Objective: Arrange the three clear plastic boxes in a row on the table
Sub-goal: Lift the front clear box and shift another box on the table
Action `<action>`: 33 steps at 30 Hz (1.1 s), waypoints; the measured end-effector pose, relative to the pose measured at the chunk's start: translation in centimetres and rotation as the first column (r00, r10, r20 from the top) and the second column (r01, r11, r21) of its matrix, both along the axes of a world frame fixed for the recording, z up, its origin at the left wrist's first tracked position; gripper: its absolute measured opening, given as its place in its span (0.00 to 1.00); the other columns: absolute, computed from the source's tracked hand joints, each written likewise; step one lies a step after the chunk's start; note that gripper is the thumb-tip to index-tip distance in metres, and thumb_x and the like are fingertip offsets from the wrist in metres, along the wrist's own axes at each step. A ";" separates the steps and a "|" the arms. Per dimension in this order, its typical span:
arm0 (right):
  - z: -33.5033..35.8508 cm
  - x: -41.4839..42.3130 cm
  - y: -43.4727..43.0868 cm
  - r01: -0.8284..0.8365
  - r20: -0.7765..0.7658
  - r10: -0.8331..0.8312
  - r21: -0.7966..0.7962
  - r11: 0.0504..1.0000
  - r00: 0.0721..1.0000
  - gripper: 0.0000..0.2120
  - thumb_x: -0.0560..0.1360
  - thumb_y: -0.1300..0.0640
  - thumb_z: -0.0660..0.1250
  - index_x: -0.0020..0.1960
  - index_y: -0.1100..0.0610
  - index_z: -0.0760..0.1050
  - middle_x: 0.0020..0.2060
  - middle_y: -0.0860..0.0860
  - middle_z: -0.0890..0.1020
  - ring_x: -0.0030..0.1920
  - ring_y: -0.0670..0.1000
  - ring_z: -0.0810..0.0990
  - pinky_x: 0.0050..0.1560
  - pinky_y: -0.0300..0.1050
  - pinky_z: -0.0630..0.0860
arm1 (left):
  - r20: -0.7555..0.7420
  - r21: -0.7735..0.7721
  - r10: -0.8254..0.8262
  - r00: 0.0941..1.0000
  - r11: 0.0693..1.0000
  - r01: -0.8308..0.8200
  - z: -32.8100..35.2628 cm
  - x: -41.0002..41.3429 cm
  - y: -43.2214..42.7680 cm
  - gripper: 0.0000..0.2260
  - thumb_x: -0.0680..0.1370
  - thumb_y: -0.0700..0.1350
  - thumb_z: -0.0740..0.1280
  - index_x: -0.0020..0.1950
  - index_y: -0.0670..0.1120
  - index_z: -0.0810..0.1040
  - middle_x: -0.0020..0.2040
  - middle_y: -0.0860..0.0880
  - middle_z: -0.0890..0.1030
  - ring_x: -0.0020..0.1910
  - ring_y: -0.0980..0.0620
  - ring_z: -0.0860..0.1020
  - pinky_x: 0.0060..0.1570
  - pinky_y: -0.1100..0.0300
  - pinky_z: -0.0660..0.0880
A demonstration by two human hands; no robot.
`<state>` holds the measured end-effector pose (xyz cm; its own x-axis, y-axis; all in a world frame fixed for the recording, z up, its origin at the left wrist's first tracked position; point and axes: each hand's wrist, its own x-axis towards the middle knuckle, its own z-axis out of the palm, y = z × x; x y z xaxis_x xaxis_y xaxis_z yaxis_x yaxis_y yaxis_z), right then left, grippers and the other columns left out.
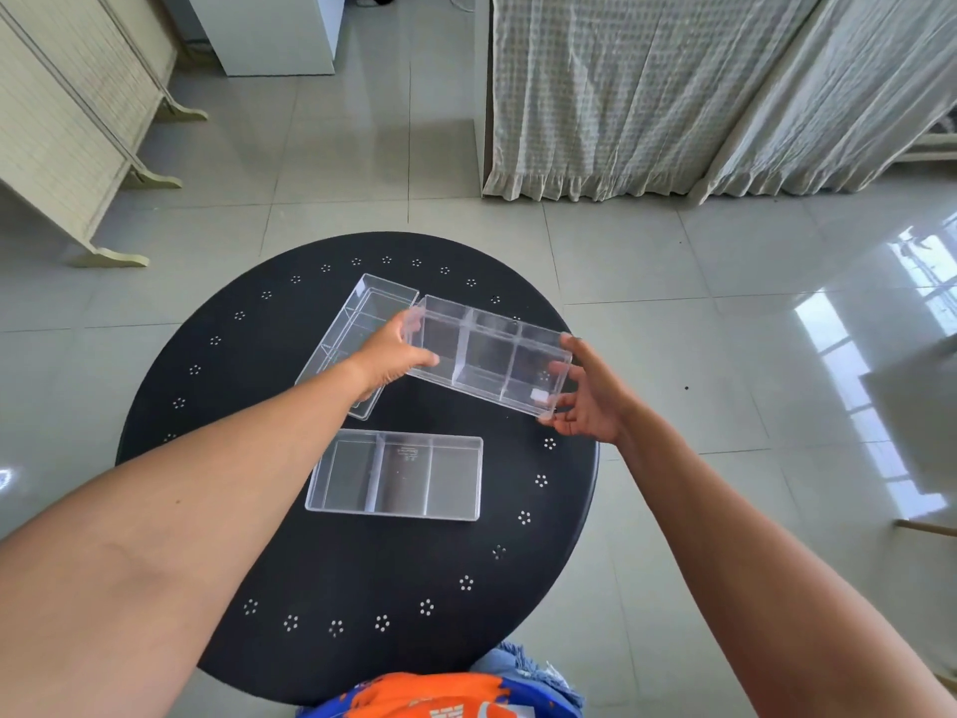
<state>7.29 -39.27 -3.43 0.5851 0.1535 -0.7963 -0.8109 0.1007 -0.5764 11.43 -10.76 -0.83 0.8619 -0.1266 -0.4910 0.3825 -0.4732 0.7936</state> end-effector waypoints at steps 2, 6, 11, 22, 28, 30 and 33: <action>0.3 0.5 0.3 -0.028 -0.067 0.025 -0.040 0.999 0.997 0.40 0.70 0.23 0.56 0.65 0.55 0.72 0.49 0.64 0.80 0.35 0.60 0.83 0.37 0.45 0.78 | 0.018 0.003 0.039 0.999 0.999 -0.040 -0.2 -0.2 -0.1 0.32 0.76 0.41 0.70 0.77 0.46 0.61 0.77 0.47 0.66 0.75 0.49 0.64 0.67 0.57 0.64; 1.0 1.5 1.4 -0.011 -0.042 0.006 -0.105 0.994 0.999 0.47 0.71 0.20 0.45 0.55 0.62 0.76 0.42 0.60 0.82 0.29 0.56 0.81 0.33 0.42 0.77 | 0.004 0.082 0.141 0.990 0.987 -0.140 -0.5 -0.5 -0.8 0.29 0.78 0.46 0.68 0.76 0.43 0.62 0.74 0.44 0.69 0.71 0.45 0.70 0.69 0.47 0.68; 0.6 1.6 1.6 -0.039 0.062 0.051 -0.188 0.981 0.997 0.33 0.77 0.28 0.52 0.55 0.55 0.79 0.40 0.55 0.81 0.32 0.55 0.78 0.33 0.43 0.76 | -0.112 0.109 0.219 0.969 0.972 -0.207 -1.2 -1.7 -1.3 0.14 0.77 0.49 0.67 0.60 0.45 0.72 0.59 0.43 0.76 0.57 0.44 0.77 0.55 0.47 0.76; -3.1 1.5 2.9 -0.019 0.070 0.067 -0.539 0.842 0.995 0.11 0.81 0.52 0.61 0.47 0.60 0.72 0.28 0.54 0.83 0.31 0.57 0.84 0.23 0.44 0.77 | -0.202 0.146 0.294 0.934 0.952 -0.268 -2.7 -2.6 -1.6 0.09 0.78 0.38 0.59 0.57 0.44 0.71 0.44 0.46 0.69 0.43 0.47 0.69 0.50 0.51 0.76; -2.4 1.7 3.0 -0.058 0.157 0.282 -0.777 0.627 0.946 0.15 0.78 0.53 0.63 0.59 0.59 0.79 0.53 0.61 0.81 0.53 0.61 0.80 0.55 0.51 0.75 | -0.054 0.285 0.155 0.986 0.949 -0.133 -2.7 -3.3 -1.1 0.28 0.77 0.45 0.63 0.76 0.44 0.61 0.72 0.42 0.70 0.66 0.41 0.73 0.58 0.55 0.69; -1.3 2.2 3.7 0.024 0.235 0.312 -0.830 0.557 0.920 0.23 0.78 0.52 0.63 0.72 0.56 0.72 0.65 0.60 0.75 0.68 0.61 0.73 0.68 0.50 0.68 | 0.094 0.360 0.102 0.990 0.924 -0.129 -2.1 -3.5 -0.1 0.27 0.76 0.47 0.64 0.76 0.48 0.64 0.71 0.44 0.73 0.66 0.42 0.74 0.57 0.53 0.70; 0.8 3.8 6.3 0.110 0.367 0.406 -0.840 0.532 0.837 0.22 0.79 0.54 0.63 0.72 0.54 0.72 0.63 0.59 0.76 0.68 0.59 0.72 0.70 0.51 0.67 | 0.388 0.474 -0.008 0.922 0.859 -0.192 -1.1 -4.3 2.7 0.24 0.74 0.49 0.67 0.70 0.53 0.69 0.62 0.47 0.75 0.61 0.43 0.74 0.52 0.50 0.72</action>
